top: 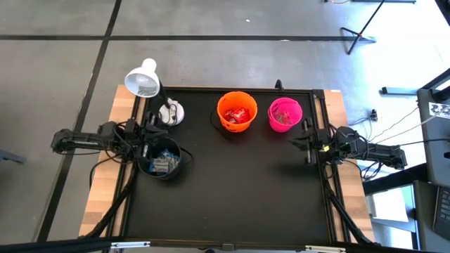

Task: Sort candy
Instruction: Return To Home Position

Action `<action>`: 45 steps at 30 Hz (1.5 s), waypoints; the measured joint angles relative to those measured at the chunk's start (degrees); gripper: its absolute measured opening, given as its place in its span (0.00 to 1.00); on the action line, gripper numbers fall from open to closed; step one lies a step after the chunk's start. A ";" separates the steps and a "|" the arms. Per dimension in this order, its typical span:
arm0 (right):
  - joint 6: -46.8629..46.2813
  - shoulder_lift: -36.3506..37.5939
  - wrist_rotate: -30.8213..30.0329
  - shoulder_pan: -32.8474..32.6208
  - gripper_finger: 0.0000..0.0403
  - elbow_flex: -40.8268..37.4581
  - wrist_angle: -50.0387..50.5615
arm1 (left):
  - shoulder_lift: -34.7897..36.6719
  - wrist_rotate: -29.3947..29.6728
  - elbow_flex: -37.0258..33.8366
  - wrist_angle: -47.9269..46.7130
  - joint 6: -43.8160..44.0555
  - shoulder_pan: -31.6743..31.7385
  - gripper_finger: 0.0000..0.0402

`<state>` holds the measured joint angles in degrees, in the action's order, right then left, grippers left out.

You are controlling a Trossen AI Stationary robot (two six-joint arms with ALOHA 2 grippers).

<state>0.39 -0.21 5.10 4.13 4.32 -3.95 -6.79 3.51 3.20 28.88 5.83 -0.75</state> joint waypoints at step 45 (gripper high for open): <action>-0.12 -0.02 -2.60 0.00 0.01 0.00 14.51 | 0.00 0.04 0.04 -0.09 0.02 0.00 0.00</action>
<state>0.27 -0.23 2.50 4.13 4.32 10.57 -6.79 3.55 3.25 28.79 5.85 -0.75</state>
